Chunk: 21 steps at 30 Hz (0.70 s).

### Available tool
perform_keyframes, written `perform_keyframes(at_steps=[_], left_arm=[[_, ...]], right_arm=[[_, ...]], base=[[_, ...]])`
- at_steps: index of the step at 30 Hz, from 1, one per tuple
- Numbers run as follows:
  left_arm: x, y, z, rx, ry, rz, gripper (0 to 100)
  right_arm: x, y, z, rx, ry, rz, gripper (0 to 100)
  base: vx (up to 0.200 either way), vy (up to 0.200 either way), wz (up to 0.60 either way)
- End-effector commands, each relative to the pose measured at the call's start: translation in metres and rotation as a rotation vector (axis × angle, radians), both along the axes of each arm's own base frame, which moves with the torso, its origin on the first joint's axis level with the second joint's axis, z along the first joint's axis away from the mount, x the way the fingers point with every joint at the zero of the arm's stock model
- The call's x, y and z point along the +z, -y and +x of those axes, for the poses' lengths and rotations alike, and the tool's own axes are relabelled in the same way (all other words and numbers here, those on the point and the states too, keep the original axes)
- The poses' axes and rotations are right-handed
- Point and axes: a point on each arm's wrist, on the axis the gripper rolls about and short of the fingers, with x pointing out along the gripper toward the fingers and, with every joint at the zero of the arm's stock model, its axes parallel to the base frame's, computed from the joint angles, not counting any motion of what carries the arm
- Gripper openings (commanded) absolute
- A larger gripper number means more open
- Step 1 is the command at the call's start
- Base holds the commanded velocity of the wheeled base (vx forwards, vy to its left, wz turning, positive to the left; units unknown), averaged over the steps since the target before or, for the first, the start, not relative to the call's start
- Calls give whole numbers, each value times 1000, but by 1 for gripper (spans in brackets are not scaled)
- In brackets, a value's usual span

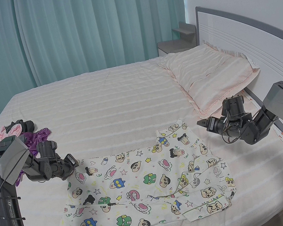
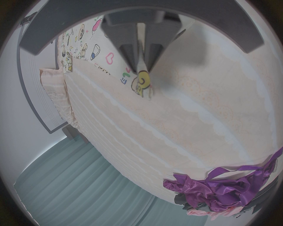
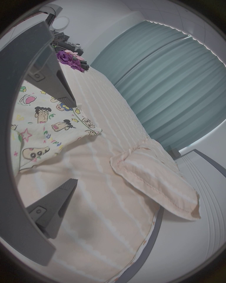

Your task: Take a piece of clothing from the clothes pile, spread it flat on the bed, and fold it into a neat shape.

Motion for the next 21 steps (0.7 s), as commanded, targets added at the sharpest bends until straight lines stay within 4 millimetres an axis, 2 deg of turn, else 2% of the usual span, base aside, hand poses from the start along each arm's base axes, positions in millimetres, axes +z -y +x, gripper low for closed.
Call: perform_keyframes(at_steps=[1, 5, 6, 10, 16, 21], left_arm=[[8, -7, -2, 53, 5, -32, 0], [12, -11, -6, 79, 2, -52, 0], [12, -12, -8, 83, -3, -55, 0], [16, -11, -12, 82, -4, -56, 0], [15, -10, -13, 80, -11, -56, 0], [14, -10, -13, 79, -12, -57, 0]], right_arm=[[-22, -15, 22, 67, -34, -3, 100], [-20, -29, 31, 133, -31, -3, 100], [-24, -37, 34, 155, -35, -20, 100], [-33, -45, 43, 186, -26, -25, 100], [-46, -46, 49, 221, -51, -41, 100], [-48, -46, 55, 239, -31, -63, 100]], base=[[0, 0, 0], [0, 0, 0], [0, 0, 0], [0, 0, 0], [0, 0, 0], [0, 0, 0]])
